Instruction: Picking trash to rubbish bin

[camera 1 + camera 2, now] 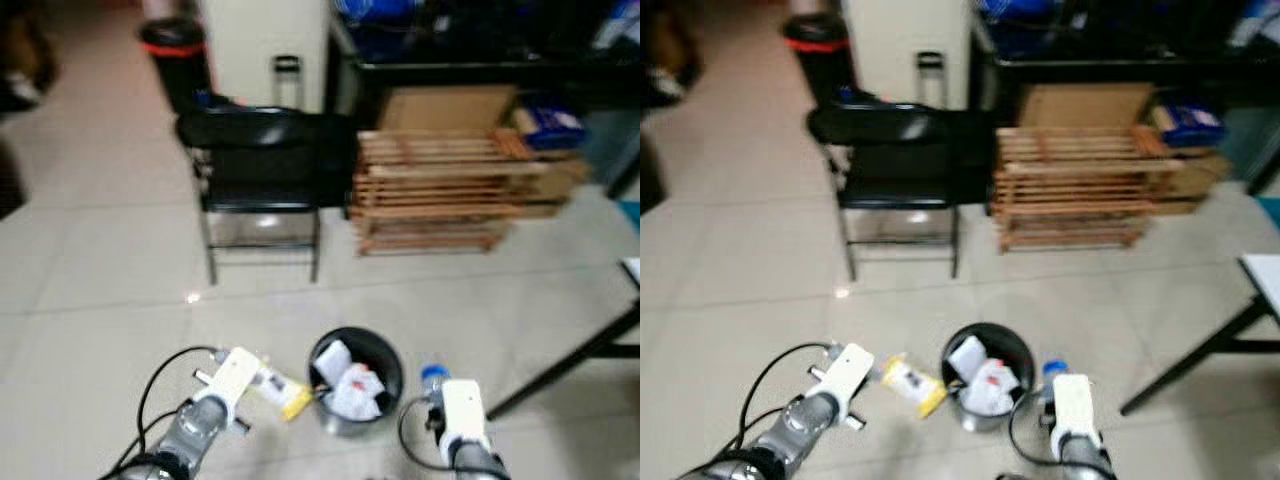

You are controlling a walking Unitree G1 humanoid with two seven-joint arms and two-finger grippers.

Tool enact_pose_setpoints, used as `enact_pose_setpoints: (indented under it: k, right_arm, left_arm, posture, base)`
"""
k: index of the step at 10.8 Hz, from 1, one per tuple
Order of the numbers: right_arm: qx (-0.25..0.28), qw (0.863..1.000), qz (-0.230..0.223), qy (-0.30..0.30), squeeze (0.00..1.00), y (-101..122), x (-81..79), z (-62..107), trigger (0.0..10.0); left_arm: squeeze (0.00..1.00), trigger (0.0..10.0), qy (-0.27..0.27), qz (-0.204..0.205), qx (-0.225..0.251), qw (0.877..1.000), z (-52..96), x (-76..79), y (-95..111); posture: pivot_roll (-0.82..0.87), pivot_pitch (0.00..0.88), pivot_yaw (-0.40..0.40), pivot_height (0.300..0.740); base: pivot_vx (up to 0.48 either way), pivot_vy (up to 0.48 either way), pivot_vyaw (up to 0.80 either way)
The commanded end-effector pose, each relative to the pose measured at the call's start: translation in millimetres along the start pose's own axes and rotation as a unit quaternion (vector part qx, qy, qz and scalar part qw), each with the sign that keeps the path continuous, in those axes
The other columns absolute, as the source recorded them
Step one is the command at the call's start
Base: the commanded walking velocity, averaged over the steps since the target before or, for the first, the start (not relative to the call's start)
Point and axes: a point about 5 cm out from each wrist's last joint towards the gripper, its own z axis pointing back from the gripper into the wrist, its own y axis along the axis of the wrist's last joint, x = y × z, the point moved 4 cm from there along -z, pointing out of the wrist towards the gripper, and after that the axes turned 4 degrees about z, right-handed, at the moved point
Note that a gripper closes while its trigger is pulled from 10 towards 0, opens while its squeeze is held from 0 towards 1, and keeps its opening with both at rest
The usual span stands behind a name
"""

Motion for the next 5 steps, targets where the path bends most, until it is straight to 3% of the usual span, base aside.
enact_pose_setpoints:
  k: [1,2,3,5]
  right_arm:
    - [0.023,1.0,-0.016,-0.01,0.0,11.2,5.4,-2.5,10.0]
    - [0.041,0.999,-0.023,-0.012,0.0,19.9,5.9,-3.8,10.0]
    - [0.073,0.997,-0.031,-0.017,0.0,34.0,6.4,-4.2,10.0]
    - [0.139,0.988,-0.065,-0.02,0.0,62.9,2.6,1.6,10.0]
  left_arm:
    - [0.0,10.0,-0.008,0.018,0.011,1.0,0.2,2.8,1.9]
    - [0.0,10.0,-0.025,0.023,0.077,0.996,-13.0,12.6,67.2]
    - [0.0,10.0,-0.034,0.037,0.148,0.988,-15.4,21.6,128.9]
    - [0.0,10.0,-0.021,0.046,0.241,0.969,-6.0,17.8,168.0]
  posture:
    - [0.07,0.081,-0.018,0.74]
    - [0.07,0.085,-0.017,0.74]
    - [0.07,0.094,-0.017,0.74]
    - [0.08,0.145,-0.029,0.74]
  base:
    - [0.0,0.0,0.0]
    - [0.0,0.0,0.0]
    - [0.0,0.0,0.0]
    - [0.0,0.0,0.0]
